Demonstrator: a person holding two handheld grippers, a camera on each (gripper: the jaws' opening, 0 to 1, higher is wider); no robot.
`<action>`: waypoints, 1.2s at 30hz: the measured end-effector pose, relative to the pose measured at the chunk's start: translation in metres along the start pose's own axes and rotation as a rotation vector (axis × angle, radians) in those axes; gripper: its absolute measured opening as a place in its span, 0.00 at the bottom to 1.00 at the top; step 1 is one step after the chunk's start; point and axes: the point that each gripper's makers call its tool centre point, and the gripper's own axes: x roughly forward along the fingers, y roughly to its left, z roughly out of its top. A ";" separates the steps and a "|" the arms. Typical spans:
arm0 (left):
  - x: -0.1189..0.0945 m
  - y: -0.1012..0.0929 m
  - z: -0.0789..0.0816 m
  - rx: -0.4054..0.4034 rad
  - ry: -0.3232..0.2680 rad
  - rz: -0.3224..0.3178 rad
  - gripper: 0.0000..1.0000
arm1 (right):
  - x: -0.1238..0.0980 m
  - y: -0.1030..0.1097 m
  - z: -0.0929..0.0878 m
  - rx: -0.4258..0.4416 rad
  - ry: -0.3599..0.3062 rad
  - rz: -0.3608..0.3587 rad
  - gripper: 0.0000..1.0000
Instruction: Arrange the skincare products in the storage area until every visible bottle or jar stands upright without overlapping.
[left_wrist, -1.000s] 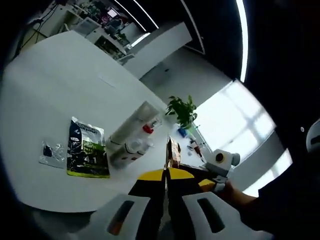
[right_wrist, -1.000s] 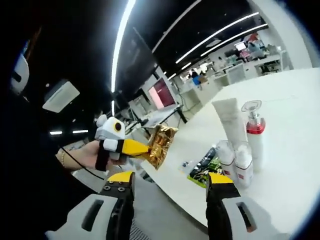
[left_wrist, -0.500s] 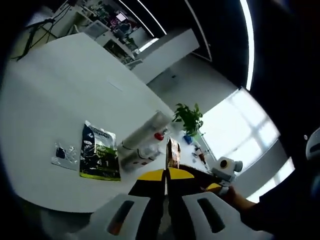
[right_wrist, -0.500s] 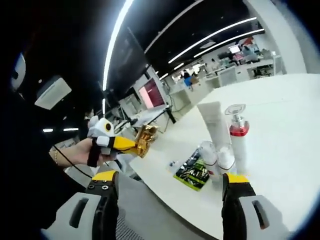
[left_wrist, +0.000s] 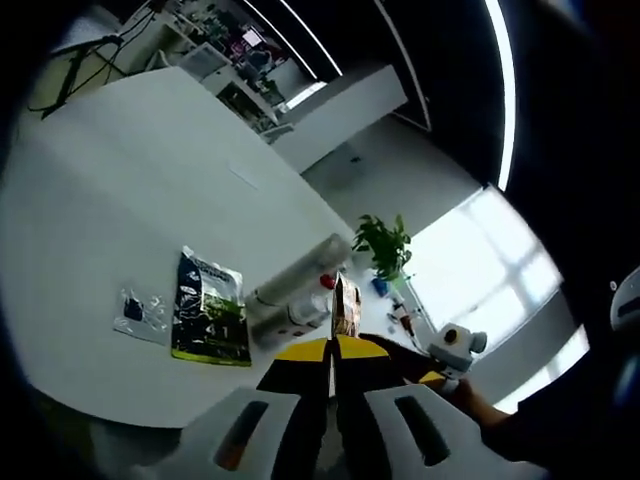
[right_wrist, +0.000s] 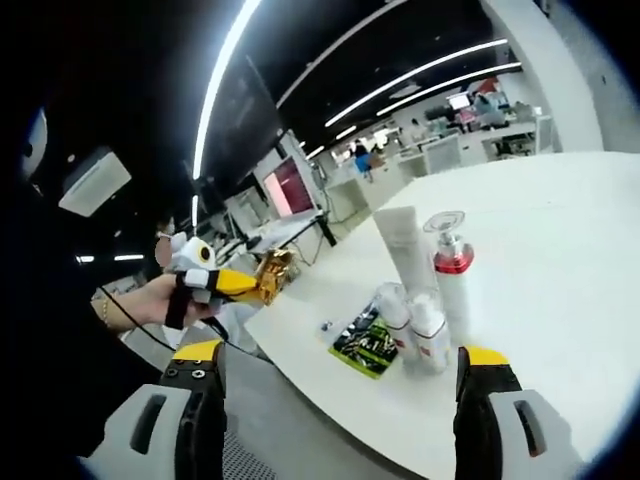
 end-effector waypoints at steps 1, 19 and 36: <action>0.000 0.001 0.000 -0.001 0.001 0.003 0.01 | 0.000 0.000 -0.001 -0.004 0.004 0.000 0.99; 0.004 0.008 0.008 -0.013 0.008 0.030 0.01 | 0.000 -0.012 -0.008 -0.057 -0.004 -0.055 0.94; 0.016 0.027 0.021 -0.017 0.032 0.068 0.01 | -0.001 -0.020 -0.003 -0.008 -0.036 -0.061 0.87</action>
